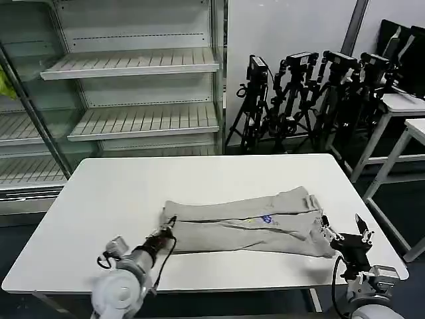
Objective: Fold and organize the clothes.
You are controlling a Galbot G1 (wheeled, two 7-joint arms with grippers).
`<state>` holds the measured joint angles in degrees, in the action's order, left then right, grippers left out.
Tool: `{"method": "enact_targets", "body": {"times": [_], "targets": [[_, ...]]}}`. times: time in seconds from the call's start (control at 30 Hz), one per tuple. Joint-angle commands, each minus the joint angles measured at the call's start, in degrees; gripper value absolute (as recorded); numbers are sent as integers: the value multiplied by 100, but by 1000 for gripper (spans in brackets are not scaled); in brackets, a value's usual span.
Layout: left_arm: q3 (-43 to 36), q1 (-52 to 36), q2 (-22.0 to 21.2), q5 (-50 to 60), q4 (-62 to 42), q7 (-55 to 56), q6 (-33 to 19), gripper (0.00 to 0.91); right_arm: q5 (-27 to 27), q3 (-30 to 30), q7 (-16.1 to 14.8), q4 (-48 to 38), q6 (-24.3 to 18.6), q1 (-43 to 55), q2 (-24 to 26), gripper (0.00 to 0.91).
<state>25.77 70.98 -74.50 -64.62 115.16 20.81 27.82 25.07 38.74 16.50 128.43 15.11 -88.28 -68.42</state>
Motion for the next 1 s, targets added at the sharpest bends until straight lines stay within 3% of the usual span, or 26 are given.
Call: {"method": "enact_targets", "body": {"times": [0.03,0.27,0.4,0.67,0.87,1.0], "targets": [[1766,284,499,-2103,313,63,205,10,6,1,-1,21,4,-10,-1,907],[3014,482,1132,-3222,-48,144,452,20,78,37,0,58,30,-17,31,907],[3060,492,1038,-3963,333,379,471,10,88,43,-7,121,42,-81,32,907],[1191,250,-16,-3430,1205,393,185,10,7,1,-12,203,38,-224,-81,907],[-470,-333,-851,-2441,739,398,-11,20,-64,10,-18,273,14,-360,-185,907],[-1149,-637,-1371,-1906,296,437,-78,20,-80,36,-30,326,-10,-460,-206,907]]}}
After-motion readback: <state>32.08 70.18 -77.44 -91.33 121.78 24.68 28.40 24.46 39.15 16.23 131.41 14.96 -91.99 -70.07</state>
